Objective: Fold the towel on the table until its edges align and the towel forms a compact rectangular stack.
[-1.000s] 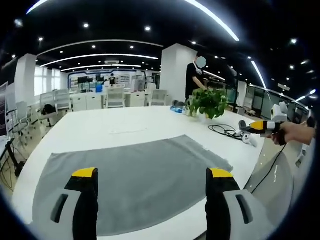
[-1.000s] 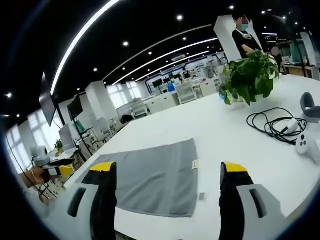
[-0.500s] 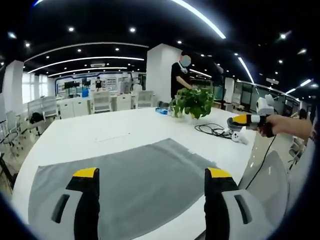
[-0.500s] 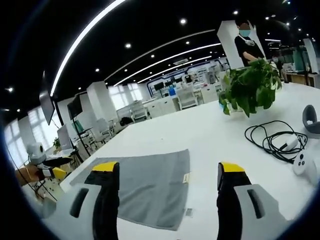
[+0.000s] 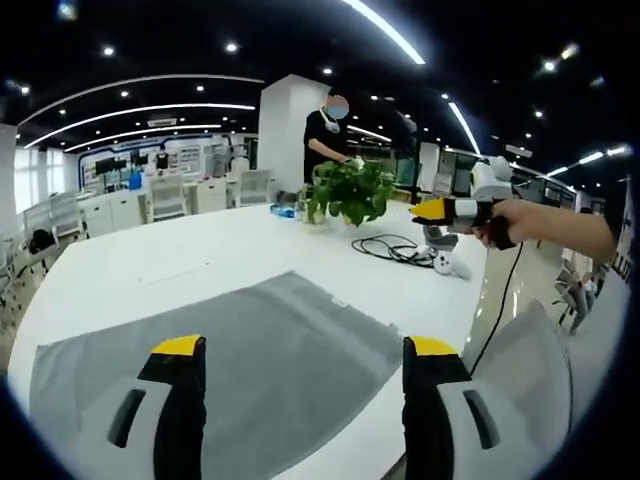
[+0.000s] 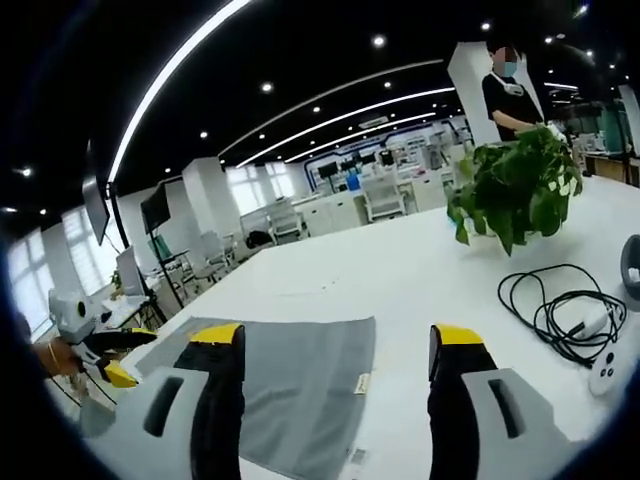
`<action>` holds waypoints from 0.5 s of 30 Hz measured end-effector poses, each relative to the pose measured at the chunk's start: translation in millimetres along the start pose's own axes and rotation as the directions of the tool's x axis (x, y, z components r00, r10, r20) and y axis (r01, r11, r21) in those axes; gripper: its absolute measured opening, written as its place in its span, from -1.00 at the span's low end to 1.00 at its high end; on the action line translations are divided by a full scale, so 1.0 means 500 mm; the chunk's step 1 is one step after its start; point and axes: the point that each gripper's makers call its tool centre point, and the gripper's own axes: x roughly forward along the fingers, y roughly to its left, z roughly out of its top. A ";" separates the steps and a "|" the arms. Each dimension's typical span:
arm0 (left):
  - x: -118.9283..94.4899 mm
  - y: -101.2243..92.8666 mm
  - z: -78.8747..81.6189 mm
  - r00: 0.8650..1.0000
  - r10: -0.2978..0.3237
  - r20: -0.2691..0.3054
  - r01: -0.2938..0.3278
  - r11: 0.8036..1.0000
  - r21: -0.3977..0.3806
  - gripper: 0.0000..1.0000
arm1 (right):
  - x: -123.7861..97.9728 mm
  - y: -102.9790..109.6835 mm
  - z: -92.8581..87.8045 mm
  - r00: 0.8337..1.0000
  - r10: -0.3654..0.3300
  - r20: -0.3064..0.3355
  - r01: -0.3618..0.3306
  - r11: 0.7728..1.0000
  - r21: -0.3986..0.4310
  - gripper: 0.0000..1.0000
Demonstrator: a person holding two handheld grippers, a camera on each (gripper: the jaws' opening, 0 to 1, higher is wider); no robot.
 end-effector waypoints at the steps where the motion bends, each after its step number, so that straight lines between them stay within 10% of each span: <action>1: 0.003 -0.004 0.000 1.000 -0.003 -0.002 0.003 1.000 0.003 0.64 | 0.005 0.000 0.002 1.000 0.006 0.000 -0.006 1.000 -0.002 0.51; 15: 0.122 -0.081 -0.020 0.991 -0.125 -0.045 0.128 0.989 0.074 0.53 | 0.087 -0.015 0.022 0.997 0.073 0.010 -0.073 0.997 -0.019 0.46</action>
